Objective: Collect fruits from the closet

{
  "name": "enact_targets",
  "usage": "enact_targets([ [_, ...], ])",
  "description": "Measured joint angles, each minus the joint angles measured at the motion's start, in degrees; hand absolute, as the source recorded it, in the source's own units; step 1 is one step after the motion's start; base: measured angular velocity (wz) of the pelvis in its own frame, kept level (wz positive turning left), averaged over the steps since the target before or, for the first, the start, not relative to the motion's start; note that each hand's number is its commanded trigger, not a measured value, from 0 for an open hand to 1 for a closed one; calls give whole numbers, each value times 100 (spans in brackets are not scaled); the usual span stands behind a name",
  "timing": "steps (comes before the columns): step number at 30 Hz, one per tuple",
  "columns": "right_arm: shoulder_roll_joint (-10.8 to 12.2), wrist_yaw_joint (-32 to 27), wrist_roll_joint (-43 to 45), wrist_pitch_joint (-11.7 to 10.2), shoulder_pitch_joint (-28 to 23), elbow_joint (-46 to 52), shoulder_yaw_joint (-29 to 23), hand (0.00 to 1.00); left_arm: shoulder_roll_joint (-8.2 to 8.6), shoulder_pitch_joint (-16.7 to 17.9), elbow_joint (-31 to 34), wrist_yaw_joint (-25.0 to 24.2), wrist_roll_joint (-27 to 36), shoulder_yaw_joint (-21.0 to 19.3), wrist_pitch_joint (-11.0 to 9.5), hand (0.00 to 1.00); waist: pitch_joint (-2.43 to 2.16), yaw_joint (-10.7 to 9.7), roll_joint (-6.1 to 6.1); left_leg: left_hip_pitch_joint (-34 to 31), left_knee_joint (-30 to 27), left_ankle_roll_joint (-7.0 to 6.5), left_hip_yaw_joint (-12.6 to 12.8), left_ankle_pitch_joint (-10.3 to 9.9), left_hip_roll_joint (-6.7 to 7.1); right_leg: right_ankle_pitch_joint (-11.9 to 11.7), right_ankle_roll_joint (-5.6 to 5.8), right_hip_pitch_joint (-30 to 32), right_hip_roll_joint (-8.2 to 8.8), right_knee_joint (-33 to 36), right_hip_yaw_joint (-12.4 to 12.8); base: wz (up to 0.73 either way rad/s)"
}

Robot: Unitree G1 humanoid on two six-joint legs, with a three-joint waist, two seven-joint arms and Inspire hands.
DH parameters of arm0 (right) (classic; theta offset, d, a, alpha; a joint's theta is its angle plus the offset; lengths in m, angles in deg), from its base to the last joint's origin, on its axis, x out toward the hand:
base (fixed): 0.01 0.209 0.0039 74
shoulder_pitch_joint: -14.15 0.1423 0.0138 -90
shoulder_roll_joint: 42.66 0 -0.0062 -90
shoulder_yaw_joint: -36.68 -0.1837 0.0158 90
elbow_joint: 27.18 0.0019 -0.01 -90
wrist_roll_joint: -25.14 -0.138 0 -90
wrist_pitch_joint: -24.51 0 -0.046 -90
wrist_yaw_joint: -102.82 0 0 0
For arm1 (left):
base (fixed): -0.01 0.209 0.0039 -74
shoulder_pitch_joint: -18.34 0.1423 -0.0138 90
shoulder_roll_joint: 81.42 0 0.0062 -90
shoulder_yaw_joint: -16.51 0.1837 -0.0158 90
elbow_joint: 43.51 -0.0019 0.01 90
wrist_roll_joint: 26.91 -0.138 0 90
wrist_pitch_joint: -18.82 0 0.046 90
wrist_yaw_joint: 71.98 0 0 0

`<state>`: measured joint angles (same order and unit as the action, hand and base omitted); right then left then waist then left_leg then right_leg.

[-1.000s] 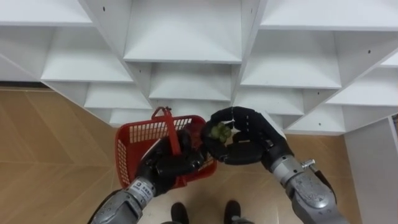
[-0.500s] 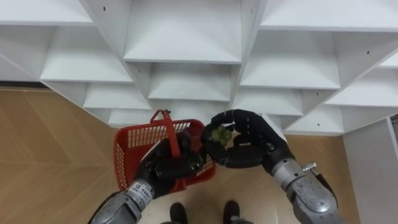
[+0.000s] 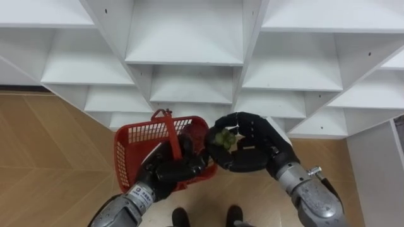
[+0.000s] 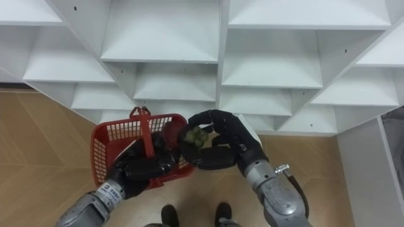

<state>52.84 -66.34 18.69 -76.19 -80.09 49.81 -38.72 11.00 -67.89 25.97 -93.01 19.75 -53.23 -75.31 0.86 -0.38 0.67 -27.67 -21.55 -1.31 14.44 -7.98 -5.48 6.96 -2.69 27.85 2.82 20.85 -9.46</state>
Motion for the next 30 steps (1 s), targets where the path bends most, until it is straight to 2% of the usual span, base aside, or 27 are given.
enact_targets([
  [5, -55, 103, 0, 11, -39, -4, -9, 100, -20, -22, 30, 16, 60, -169, 0, 100, 2, 8, 3, 2, 0, 1, 1, 0, -2, 0, 0, 2, -4, 4, 6, 0],
  [10, -95, 420, 28, 164, -335, -3, 7, 100, 31, -138, 34, 73, 276, -457, -87, 100, 2, 80, 6, 21, 16, 1, 28, 0, 7, 2, 2, 11, 0, 18, 38, -2],
  [14, -95, 479, 181, 201, -364, -3, 2, 100, 101, -136, 30, 104, 256, -451, -117, 100, 5, 92, 12, 26, 26, 0, 33, 0, 10, 3, 3, 16, 0, 25, 44, 0],
  [30, -111, 686, 245, 201, -331, -2, -4, 100, 104, 31, -150, 186, 237, -445, -120, 100, 17, 113, 32, 27, 64, 3, 49, 0, 16, 7, 5, 34, 1, 14, 55, 0],
])
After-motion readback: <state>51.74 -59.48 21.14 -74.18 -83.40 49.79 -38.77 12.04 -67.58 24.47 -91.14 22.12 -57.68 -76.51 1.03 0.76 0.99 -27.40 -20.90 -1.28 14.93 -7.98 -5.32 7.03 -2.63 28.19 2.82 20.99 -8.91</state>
